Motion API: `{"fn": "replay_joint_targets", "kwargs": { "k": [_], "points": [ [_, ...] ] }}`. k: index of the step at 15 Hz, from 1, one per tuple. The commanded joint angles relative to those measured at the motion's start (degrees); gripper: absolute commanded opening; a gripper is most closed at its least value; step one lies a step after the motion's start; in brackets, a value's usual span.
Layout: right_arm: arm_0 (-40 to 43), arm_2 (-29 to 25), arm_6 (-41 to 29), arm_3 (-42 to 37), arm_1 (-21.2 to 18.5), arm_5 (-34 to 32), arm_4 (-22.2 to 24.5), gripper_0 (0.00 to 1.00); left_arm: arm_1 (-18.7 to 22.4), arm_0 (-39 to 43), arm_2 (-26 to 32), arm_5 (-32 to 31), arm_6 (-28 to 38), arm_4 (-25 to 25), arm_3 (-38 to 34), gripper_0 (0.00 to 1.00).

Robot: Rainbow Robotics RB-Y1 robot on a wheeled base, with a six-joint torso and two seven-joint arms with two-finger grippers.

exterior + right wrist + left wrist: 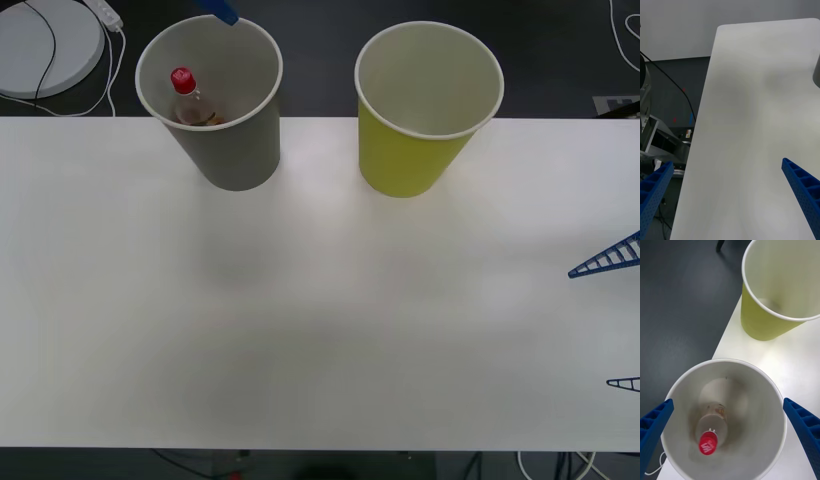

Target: Put the can into the green bin and the plastic bottle into the gray bin

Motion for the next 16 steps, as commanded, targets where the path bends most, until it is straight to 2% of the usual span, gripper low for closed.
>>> {"fn": "replay_joint_targets", "kwargs": {
  "k": [1,7,12,16],
  "points": [
    [0.0,0.0,0.0,0.0,0.0,0.0,0.0,1.0,4.2,2.2,0.0,1.2,-0.1,1.6,-6.2,1.0],
    [0.0,0.0,0.0,0.0,0.0,0.0,0.0,1.0,15.9,7.5,0.0,4.9,-0.4,4.3,-22.3,1.0],
    [0.0,0.0,0.0,0.0,0.0,0.0,0.0,1.0,26.2,12.9,0.1,8.8,-1.4,9.0,-34.7,1.0],
    [0.0,0.0,0.0,0.0,0.0,0.0,0.0,1.0,32.0,16.5,0.2,12.7,-2.2,11.1,-42.2,1.0]
  ]
}}
